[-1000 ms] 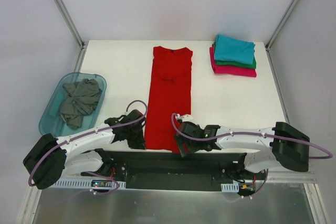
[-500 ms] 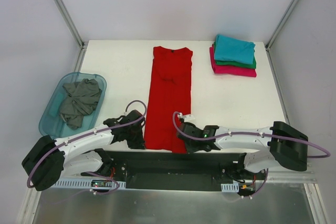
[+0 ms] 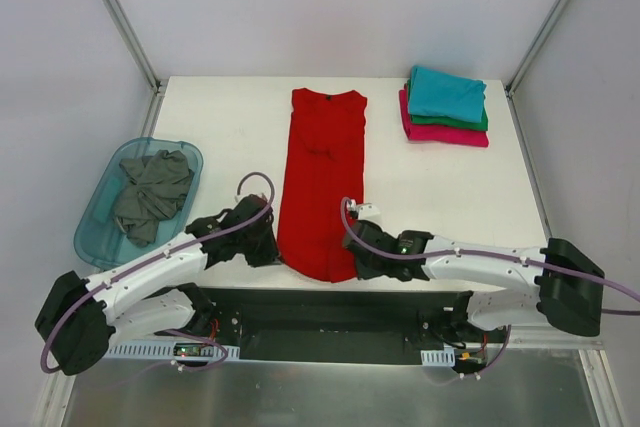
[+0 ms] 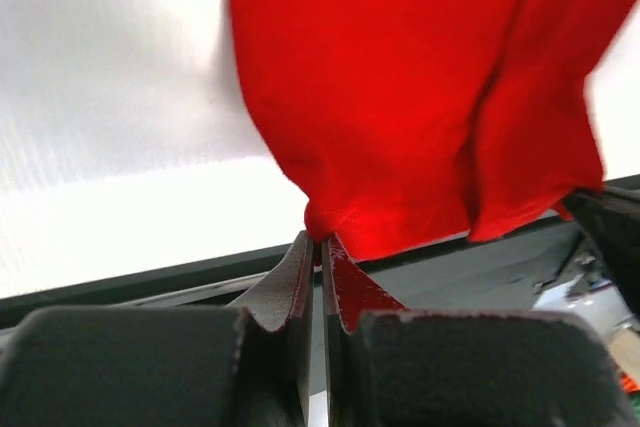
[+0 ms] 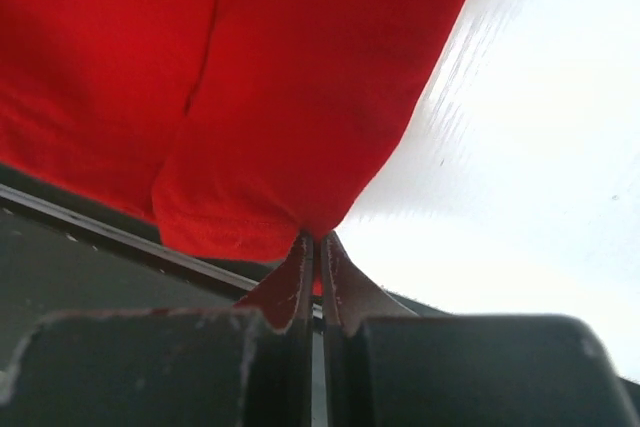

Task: Fold and stack the t-shirts
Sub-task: Grab the bottom of the folded rectangular tshirt with both arms, then fold the folded rectangular tshirt in 1/3 of the way

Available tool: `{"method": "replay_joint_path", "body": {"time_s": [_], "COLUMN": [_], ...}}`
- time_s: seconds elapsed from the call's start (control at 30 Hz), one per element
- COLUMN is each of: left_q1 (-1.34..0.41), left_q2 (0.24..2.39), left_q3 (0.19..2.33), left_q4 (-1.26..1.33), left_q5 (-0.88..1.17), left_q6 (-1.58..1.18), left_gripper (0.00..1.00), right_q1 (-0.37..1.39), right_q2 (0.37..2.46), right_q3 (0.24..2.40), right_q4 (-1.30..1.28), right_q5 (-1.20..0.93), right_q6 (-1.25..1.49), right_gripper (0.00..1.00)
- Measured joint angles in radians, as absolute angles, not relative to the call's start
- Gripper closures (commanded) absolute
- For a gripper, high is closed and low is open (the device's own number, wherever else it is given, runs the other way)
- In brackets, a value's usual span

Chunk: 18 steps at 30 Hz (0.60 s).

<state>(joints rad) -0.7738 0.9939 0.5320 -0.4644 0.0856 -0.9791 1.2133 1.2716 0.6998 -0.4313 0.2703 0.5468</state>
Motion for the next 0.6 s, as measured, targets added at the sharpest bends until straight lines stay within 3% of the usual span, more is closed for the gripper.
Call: {"method": "replay_joint_path", "body": {"time_s": [0.37,0.6], "left_q1": [-0.611,-0.49], "left_q2": [1.16,1.367], "left_q3": [0.815,1.039], "left_q4": [-0.463,-0.46], "left_q5": [0.047,0.047], "left_q6": [-0.865,-0.781], "left_gripper": [1.0,1.0], "right_q1": [0.98,0.815], "right_q2": [1.294,1.44], "right_q3": [0.908,1.053], "right_q4": [-0.443,-0.396], "right_q5": [0.266,0.201], "right_q6": [0.369,0.246], "right_gripper": [0.99,1.0]}}
